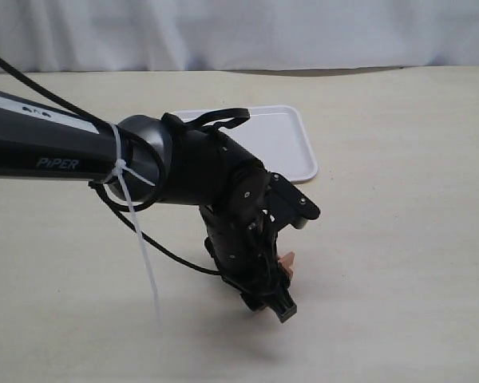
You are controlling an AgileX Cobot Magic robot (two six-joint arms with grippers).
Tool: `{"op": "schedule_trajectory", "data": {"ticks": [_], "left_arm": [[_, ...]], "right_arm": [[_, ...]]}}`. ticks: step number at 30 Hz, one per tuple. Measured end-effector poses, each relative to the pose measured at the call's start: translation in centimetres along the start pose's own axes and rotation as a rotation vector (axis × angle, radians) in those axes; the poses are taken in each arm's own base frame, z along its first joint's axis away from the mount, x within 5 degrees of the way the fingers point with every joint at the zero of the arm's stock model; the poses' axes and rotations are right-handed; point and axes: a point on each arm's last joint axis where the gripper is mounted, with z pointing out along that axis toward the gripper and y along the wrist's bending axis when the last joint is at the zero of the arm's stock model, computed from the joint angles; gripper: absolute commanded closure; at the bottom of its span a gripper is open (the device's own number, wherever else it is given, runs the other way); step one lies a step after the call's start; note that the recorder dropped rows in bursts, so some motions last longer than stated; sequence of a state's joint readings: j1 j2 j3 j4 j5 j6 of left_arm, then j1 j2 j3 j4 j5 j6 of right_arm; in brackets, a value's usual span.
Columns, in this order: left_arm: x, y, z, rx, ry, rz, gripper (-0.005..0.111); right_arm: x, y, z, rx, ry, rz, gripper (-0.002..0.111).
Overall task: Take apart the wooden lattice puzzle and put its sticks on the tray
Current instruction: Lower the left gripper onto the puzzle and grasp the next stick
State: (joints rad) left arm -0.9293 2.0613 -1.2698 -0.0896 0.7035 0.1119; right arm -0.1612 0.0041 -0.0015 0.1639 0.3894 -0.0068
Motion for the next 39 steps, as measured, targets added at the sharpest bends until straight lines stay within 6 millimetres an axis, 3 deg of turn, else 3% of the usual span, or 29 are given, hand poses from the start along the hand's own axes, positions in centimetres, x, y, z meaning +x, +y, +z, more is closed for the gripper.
{"op": "schedule_trajectory", "data": {"ticks": [5,6,11,18,39], "left_arm": [[0.12,-0.02,0.00,0.003,0.013,0.015,0.050],[0.11,-0.02,0.08,0.003,0.013,0.019,0.060],[-0.01,0.03,0.38,-0.001,0.001,0.037,0.082],[-0.07,0.04,0.46,-0.002,-0.005,0.042,0.101],[-0.26,-0.03,0.46,0.006,-0.026,-0.015,0.102]], "right_arm": [[0.00,0.00,0.00,0.000,0.000,0.000,0.104],[0.00,0.00,0.00,0.000,0.000,0.000,0.104],[0.00,0.00,0.00,0.000,0.000,0.000,0.104],[0.00,0.00,0.00,0.000,0.000,0.000,0.104],[0.00,0.00,0.00,0.000,0.000,0.000,0.104]]}}
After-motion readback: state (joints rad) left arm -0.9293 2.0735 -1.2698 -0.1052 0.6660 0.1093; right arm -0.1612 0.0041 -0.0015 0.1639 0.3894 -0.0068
